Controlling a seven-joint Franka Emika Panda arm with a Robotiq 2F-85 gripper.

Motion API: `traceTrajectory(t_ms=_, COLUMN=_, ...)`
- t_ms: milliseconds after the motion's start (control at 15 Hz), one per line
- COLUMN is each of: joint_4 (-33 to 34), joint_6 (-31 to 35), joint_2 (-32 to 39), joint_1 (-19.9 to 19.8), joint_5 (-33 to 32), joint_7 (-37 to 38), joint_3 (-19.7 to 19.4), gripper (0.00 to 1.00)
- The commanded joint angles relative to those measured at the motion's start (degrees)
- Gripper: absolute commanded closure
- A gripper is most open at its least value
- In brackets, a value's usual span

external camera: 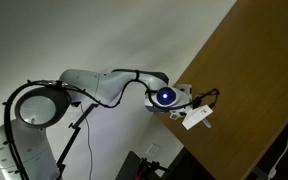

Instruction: Remove the marker from the mug cup and place it on the table

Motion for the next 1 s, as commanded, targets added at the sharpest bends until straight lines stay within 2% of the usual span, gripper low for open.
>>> traceTrajectory(t_ms=0, joint_4=5.4, joint_6=0.3, joint_2=4.0, joint_1=2.3, joint_5=-7.8, joint_7=8.8, joint_3=-2.5, gripper=0.94)
traceTrajectory(t_ms=200, joint_4=9.3, joint_6=-0.4, joint_2=6.9, joint_1=3.2, joint_5=-13.3, joint_7=14.5, joint_3=-3.9, gripper=0.94)
traceTrajectory(t_ms=267, joint_4=10.3, joint_6=1.6, joint_2=7.2, joint_1=-0.5, joint_5=-18.3, joint_7=17.5, joint_3=-0.2, gripper=0.94)
traceTrajectory(t_ms=933, joint_4=21.1, joint_6=0.5, joint_2=14.9, joint_1=-8.8, joint_5=-48.8, joint_7=41.6, joint_3=7.7, gripper=0.94)
